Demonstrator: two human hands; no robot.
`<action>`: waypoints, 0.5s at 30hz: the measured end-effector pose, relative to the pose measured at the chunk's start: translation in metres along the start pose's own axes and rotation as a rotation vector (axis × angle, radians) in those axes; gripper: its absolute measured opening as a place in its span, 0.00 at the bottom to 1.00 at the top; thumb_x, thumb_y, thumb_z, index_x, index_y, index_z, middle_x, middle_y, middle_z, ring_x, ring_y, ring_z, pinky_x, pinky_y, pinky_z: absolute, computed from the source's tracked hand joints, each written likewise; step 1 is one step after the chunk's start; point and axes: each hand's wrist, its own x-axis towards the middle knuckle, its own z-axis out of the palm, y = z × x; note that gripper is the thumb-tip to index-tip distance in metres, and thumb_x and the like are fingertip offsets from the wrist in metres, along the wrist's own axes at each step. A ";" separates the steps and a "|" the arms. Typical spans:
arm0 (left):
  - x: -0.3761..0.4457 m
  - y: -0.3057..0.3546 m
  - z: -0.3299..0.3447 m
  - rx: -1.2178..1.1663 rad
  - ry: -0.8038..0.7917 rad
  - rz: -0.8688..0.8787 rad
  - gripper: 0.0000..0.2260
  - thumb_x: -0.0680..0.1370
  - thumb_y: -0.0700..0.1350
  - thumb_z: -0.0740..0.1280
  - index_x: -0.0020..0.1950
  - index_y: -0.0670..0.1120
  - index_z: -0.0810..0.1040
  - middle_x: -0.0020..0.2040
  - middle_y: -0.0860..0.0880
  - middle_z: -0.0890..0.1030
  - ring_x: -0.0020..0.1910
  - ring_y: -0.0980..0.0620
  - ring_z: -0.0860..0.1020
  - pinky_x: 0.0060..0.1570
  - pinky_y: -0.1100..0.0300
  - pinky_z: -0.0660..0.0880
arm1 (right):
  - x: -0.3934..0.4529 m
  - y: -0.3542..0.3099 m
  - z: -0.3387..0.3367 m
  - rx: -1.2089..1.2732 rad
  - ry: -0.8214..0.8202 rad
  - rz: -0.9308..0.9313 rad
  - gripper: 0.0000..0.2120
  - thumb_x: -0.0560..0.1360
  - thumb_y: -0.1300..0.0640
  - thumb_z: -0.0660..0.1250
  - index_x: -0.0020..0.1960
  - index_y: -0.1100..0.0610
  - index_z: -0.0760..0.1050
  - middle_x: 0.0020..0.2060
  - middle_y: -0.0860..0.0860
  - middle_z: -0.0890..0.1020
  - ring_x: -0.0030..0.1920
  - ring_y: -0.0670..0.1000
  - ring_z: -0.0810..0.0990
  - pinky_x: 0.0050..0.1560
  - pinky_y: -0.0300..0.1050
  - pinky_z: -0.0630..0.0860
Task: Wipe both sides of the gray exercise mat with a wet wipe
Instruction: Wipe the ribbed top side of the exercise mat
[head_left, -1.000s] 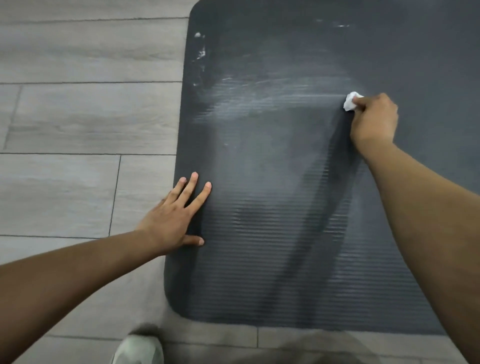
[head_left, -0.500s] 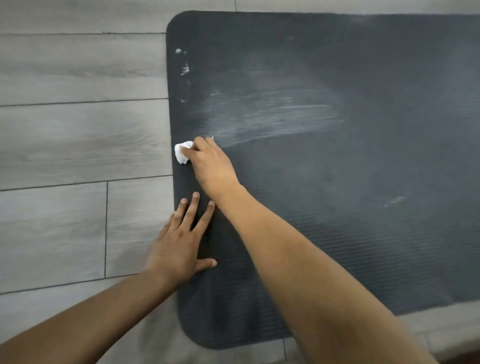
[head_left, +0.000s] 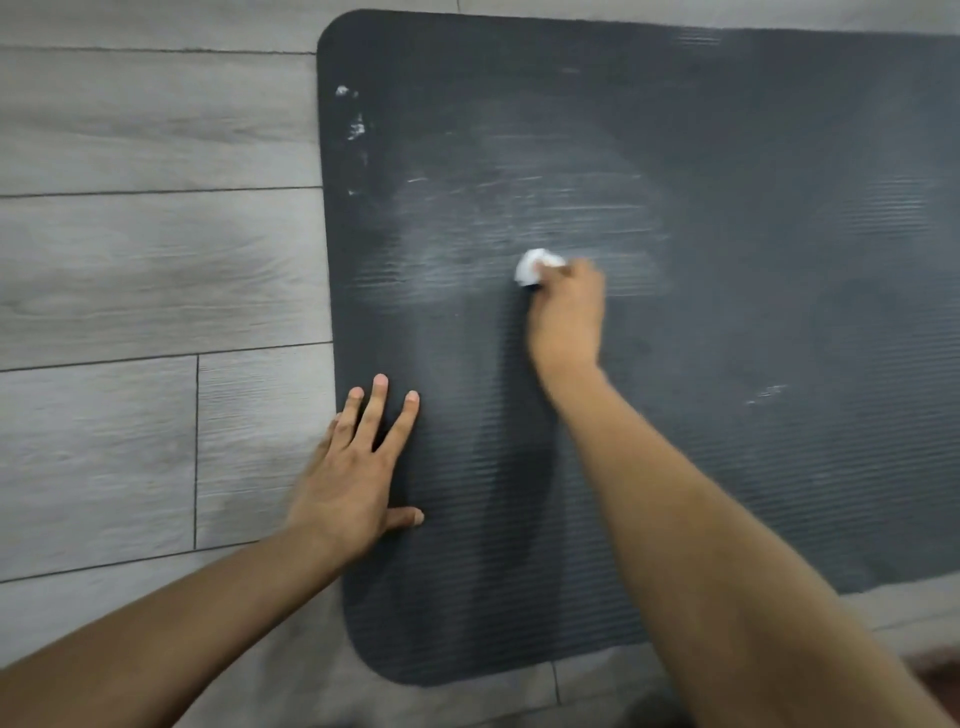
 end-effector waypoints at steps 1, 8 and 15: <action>0.000 0.000 0.000 0.001 -0.003 -0.002 0.57 0.73 0.67 0.70 0.78 0.56 0.25 0.77 0.48 0.23 0.80 0.45 0.32 0.79 0.52 0.39 | -0.021 -0.027 0.012 0.026 -0.068 -0.167 0.13 0.73 0.66 0.61 0.52 0.57 0.81 0.46 0.55 0.76 0.47 0.53 0.72 0.51 0.45 0.69; -0.001 -0.002 -0.002 -0.014 -0.012 0.002 0.56 0.73 0.67 0.71 0.80 0.57 0.28 0.79 0.48 0.25 0.80 0.46 0.32 0.79 0.52 0.41 | -0.061 -0.057 0.006 -0.037 -0.210 -0.759 0.13 0.69 0.62 0.67 0.53 0.57 0.82 0.43 0.54 0.79 0.46 0.55 0.77 0.55 0.48 0.71; 0.000 -0.005 0.001 -0.027 -0.013 0.016 0.57 0.73 0.67 0.71 0.78 0.56 0.26 0.79 0.47 0.25 0.81 0.44 0.32 0.81 0.50 0.43 | 0.030 0.102 -0.080 -0.259 0.000 0.160 0.15 0.73 0.70 0.56 0.49 0.58 0.79 0.44 0.59 0.73 0.48 0.59 0.69 0.43 0.51 0.66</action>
